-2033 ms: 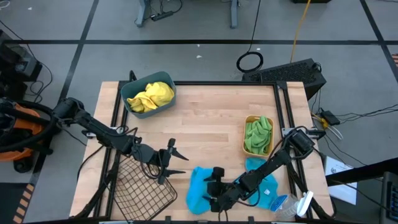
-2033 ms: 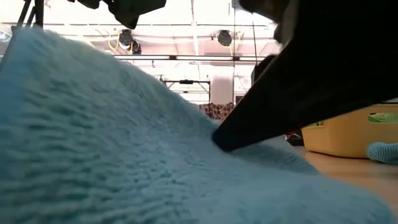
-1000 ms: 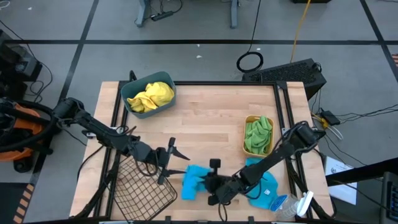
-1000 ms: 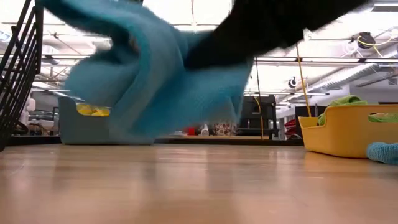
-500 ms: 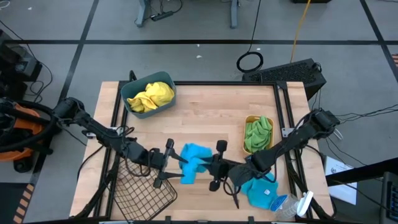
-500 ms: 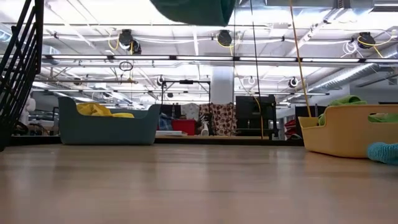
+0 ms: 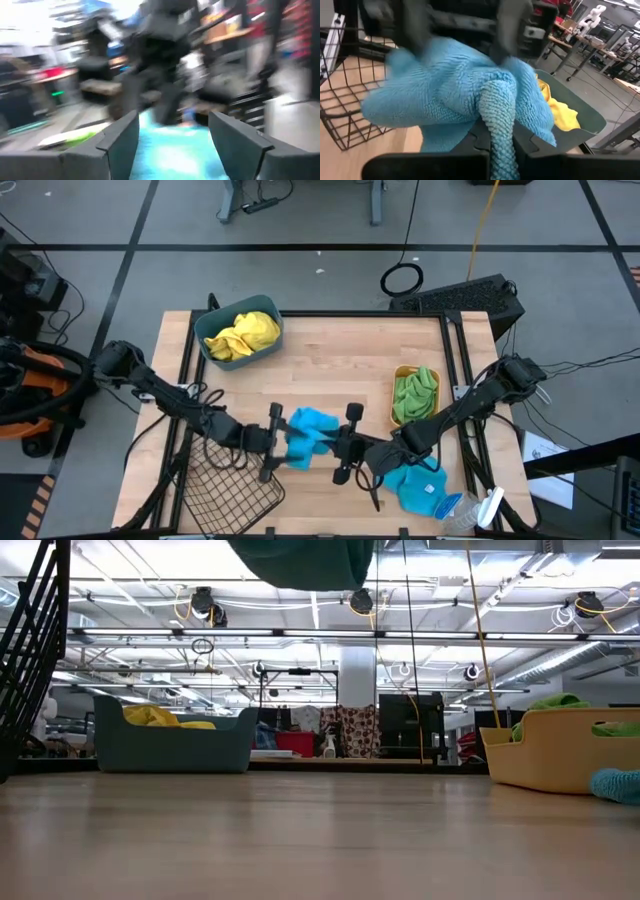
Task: Sort microfiber towel by color & place in baskets
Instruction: Put lower left blue towel into the black basket
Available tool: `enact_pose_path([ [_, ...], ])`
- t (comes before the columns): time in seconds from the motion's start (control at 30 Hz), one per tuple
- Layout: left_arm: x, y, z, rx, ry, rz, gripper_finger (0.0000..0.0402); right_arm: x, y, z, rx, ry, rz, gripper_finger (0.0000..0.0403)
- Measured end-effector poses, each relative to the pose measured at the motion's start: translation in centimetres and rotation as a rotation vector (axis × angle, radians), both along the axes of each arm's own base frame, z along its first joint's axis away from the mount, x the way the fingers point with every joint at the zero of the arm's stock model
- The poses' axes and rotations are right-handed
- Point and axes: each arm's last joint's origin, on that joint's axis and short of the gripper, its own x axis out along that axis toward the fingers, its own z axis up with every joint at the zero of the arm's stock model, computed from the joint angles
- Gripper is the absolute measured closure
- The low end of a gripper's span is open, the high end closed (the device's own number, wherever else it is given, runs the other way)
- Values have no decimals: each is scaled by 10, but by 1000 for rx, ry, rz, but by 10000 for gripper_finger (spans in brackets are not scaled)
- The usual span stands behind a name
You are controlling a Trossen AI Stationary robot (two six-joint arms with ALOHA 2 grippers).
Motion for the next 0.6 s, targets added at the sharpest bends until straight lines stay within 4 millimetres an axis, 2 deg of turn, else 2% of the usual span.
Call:
enact_pose_path([
  [0.17,-3,7,-7,184,94,337,157,-3,6,2,8,-18,10,390],
  [0.27,-11,7,-4,224,122,461,157,-5,11,2,7,-16,25,390],
  [0.43,-27,-7,7,197,92,394,157,-7,15,2,9,-14,45,389],
  [0.6,-52,-26,24,156,35,279,157,-7,14,0,12,-2,49,389],
])
